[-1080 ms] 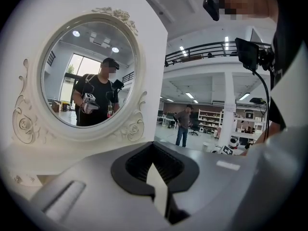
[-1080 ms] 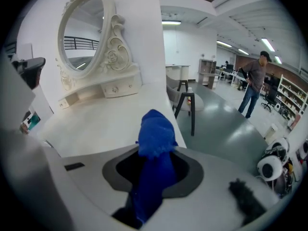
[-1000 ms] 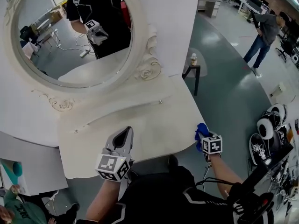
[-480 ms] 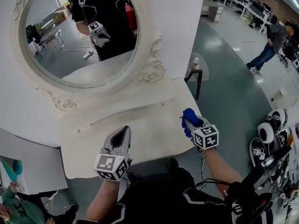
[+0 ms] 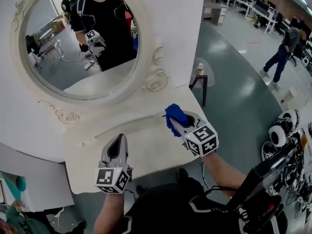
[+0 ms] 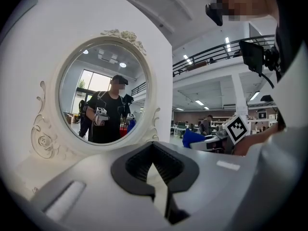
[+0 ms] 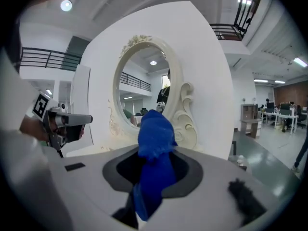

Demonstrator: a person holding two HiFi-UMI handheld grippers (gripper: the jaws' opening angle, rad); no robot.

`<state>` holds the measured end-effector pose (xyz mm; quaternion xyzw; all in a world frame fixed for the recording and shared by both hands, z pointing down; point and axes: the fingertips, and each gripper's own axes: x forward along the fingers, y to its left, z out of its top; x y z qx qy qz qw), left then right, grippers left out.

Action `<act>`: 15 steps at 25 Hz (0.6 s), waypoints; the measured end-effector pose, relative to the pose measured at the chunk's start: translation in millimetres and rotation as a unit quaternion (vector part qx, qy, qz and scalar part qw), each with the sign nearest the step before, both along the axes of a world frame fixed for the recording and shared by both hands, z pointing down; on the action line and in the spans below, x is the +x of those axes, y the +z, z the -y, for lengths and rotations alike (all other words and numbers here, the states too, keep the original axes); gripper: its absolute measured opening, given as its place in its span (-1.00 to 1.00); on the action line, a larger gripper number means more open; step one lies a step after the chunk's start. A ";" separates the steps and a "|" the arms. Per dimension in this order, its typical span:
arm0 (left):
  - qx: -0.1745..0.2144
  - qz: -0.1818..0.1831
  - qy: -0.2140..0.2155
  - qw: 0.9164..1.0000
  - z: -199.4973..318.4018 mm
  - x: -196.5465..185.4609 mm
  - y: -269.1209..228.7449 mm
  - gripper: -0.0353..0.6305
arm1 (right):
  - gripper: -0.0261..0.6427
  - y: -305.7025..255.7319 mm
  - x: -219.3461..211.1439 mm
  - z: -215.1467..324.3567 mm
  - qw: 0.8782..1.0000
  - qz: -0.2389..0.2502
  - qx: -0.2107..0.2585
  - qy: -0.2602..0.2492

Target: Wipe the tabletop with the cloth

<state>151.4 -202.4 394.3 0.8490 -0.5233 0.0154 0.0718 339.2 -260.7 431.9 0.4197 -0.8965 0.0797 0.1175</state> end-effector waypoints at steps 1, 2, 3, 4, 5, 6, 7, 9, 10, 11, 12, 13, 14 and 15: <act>0.000 -0.002 -0.001 1.000 0.6 -1.8 -1.2 -0.87 | -0.61 -4.7 -4.7 -0.1 1.000 0.003 0.006 -0.003; 0.001 -0.003 -0.002 1.000 1.9 -3.5 -3.5 -0.87 | -0.61 -9.8 -9.4 0.2 1.000 0.007 0.011 -0.006; 0.003 -0.003 -0.003 1.000 3.0 -5.8 -6.2 -0.87 | -0.61 -14.5 -14.6 0.2 1.000 0.011 0.015 -0.009; 0.004 -0.003 -0.006 1.000 3.6 -8.7 -8.7 -0.87 | -0.61 -18.6 -20.2 -0.4 1.000 0.015 0.019 -0.014; 0.006 -0.004 -0.008 1.000 3.9 -12.2 -10.6 -0.87 | -0.61 -22.2 -25.6 -1.3 0.999 0.020 0.021 -0.018; 0.006 -0.006 -0.011 1.000 4.1 -15.7 -12.0 -0.87 | -0.61 -25.3 -30.3 -2.1 0.999 0.025 0.022 -0.021; 0.007 -0.008 -0.015 1.000 4.1 -18.6 -13.1 -0.88 | -0.61 -27.9 -33.9 -2.7 0.999 0.030 0.023 -0.023; 0.009 -0.010 -0.020 1.000 3.3 -22.0 -15.3 -0.88 | -0.61 -32.3 -38.0 -3.9 0.999 0.036 0.026 -0.025; 0.010 -0.010 -0.023 1.000 2.7 -23.4 -16.5 -0.87 | -0.62 -34.1 -39.4 -4.3 0.999 0.037 0.028 -0.025; 0.012 -0.010 -0.025 1.000 2.3 -24.9 -18.0 -0.87 | -0.62 -35.7 -40.9 -4.5 0.999 0.037 0.030 -0.025; 0.013 -0.010 -0.026 1.000 2.1 -26.6 -19.5 -0.88 | -0.62 -36.9 -42.4 -4.5 0.999 0.038 0.031 -0.024; 0.015 -0.011 -0.027 0.999 1.9 -28.2 -21.0 -0.87 | -0.62 -37.8 -43.9 -4.6 0.998 0.039 0.032 -0.024; 0.016 -0.011 -0.028 0.999 1.7 -29.6 -22.4 -0.88 | -0.62 -38.6 -45.3 -4.8 0.998 0.040 0.032 -0.024; 0.018 -0.012 -0.029 0.999 1.4 -30.7 -23.5 -0.87 | -0.62 -39.3 -46.4 -5.0 0.998 0.039 0.033 -0.024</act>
